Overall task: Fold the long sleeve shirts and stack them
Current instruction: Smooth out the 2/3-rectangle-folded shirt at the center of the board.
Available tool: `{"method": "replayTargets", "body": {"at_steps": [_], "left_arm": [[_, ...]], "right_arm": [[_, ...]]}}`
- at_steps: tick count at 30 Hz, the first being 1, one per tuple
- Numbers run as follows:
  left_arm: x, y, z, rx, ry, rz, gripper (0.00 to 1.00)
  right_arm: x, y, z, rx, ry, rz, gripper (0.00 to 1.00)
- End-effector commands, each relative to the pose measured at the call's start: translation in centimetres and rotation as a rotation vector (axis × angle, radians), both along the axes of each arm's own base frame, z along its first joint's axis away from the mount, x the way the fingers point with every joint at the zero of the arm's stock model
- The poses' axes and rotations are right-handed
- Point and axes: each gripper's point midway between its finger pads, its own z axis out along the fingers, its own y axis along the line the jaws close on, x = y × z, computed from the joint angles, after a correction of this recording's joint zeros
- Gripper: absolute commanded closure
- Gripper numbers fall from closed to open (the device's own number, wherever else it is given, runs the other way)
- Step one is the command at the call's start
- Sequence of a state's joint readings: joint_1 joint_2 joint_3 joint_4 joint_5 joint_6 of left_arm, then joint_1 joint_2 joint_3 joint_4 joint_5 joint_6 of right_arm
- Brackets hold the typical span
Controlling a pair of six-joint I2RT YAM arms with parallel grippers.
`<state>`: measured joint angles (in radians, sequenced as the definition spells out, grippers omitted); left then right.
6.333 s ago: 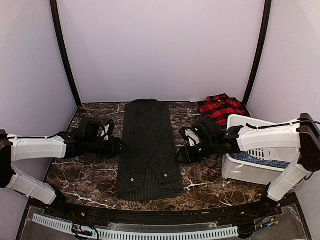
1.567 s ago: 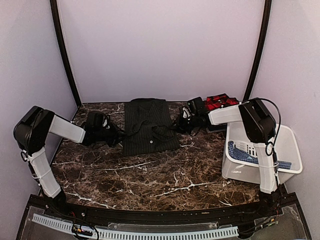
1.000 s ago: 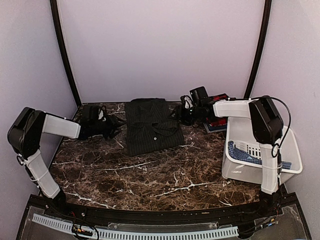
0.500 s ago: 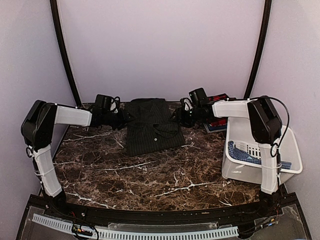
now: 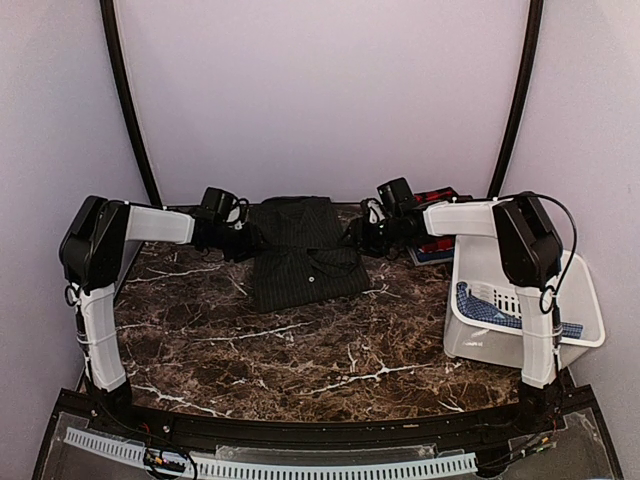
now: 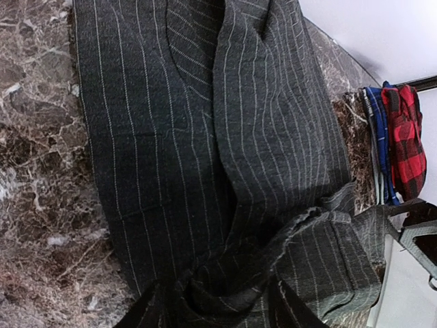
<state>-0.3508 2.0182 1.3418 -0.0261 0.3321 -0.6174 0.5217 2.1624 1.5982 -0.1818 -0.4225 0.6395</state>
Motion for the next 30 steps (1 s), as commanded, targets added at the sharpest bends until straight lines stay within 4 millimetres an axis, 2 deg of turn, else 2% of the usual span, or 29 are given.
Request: {"method": "replayTargets", "body": {"at_steps": [1,8,14,15,17,22,26,30], "left_arm": [[0.0,-0.1,-0.3,0.028,0.015,-0.037,0.53],[0.8,0.3,-0.3,0.063,-0.001,-0.020,0.75],[1.9,0.9,1.1,0.044,-0.086,0.032,0.89],[2.5,0.9,1.8,0.025,-0.118,0.044,0.90],[2.8,0.9,1.7,0.002,-0.138,0.058,0.92],[2.9,1.3,0.5,-0.011,-0.125,0.096,0.98],[2.8,2.0,-1.0,0.011,-0.095,0.123,0.99],[2.8,2.3,-1.6,0.023,-0.082,0.134,0.97]], "right_arm": [[0.7,0.3,0.4,0.007,-0.026,0.007,0.42],[0.7,0.3,0.2,0.002,-0.024,0.010,0.42],[0.4,0.0,-0.7,-0.016,-0.011,0.010,0.42],[0.4,0.0,-0.9,-0.018,-0.009,0.009,0.42],[0.4,-0.1,-1.4,-0.025,-0.001,0.008,0.42],[0.3,-0.6,-1.9,-0.046,0.005,-0.002,0.42],[0.6,-1.4,-1.4,-0.051,-0.007,-0.018,0.42],[0.6,-2.0,-0.6,-0.057,-0.025,-0.030,0.41]]}}
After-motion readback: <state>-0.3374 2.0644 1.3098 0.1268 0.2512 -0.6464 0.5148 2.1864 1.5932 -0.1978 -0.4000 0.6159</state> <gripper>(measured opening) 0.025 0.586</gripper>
